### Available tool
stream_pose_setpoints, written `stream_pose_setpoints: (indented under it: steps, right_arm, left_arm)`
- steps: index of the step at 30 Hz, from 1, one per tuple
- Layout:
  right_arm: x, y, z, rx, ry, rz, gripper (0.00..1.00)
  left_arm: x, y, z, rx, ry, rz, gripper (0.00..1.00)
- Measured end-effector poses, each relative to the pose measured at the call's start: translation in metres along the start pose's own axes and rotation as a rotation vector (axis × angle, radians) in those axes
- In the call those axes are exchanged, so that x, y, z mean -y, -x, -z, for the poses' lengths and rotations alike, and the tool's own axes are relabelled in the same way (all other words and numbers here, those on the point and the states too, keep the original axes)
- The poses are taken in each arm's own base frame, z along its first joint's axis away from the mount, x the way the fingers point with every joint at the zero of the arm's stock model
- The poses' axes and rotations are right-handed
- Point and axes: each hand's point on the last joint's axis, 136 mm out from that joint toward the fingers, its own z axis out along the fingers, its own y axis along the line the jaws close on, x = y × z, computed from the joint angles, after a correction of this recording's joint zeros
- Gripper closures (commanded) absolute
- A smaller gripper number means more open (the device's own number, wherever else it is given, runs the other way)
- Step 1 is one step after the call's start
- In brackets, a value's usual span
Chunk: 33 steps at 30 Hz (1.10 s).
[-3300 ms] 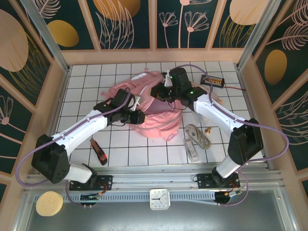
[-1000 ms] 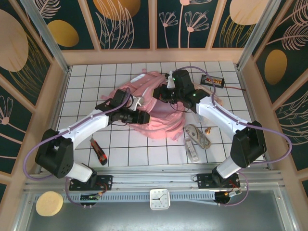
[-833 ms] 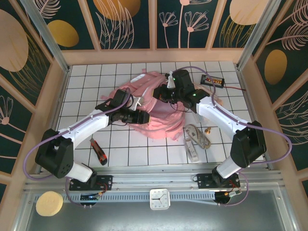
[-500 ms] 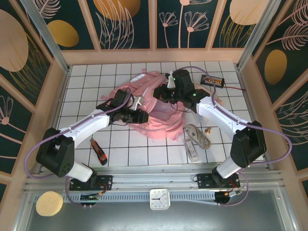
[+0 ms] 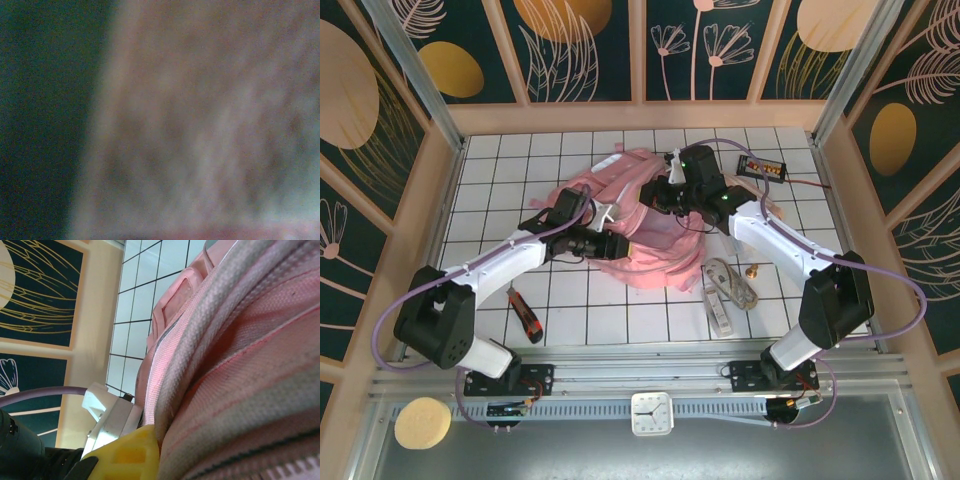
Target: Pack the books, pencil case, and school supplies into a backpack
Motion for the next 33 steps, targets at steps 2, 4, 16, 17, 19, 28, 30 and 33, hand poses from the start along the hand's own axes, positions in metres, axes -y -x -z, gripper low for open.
stream_pose_setpoints:
  steps: [2, 4, 16, 17, 19, 28, 30, 33]
  right_arm:
    - [0.000, 0.000, 0.000, 0.000, 0.000, 0.000, 1.00]
    - [0.000, 0.000, 0.000, 0.000, 0.000, 0.000, 1.00]
    - [-0.001, 0.000, 0.002, 0.003, 0.000, 0.001, 1.00]
    - [-0.001, 0.000, 0.002, 0.003, 0.000, 0.001, 1.00]
    - [0.000, -0.001, 0.002, 0.001, -0.004, -0.001, 1.00]
    - [0.005, 0.001, 0.014, 0.016, -0.008, 0.008, 1.00]
    - [0.005, -0.001, 0.015, 0.012, -0.006, 0.007, 1.00]
    - [0.005, -0.002, 0.015, 0.006, -0.004, 0.006, 1.00]
  left_arm:
    - [-0.001, -0.001, 0.003, 0.002, -0.008, -0.004, 0.67]
    - [-0.004, -0.002, 0.005, 0.002, -0.012, -0.004, 0.67]
    - [-0.002, -0.003, 0.005, -0.008, -0.035, -0.050, 1.00]
    - [-0.002, -0.003, 0.005, -0.011, -0.032, -0.055, 1.00]
    - [-0.004, -0.004, 0.006, -0.019, -0.014, -0.060, 1.00]
    - [-0.036, -0.004, 0.028, -0.073, 0.241, -0.115, 1.00]
    - [-0.050, -0.006, 0.033, -0.082, 0.304, -0.113, 1.00]
    - [-0.067, -0.003, 0.039, -0.086, 0.395, -0.098, 1.00]
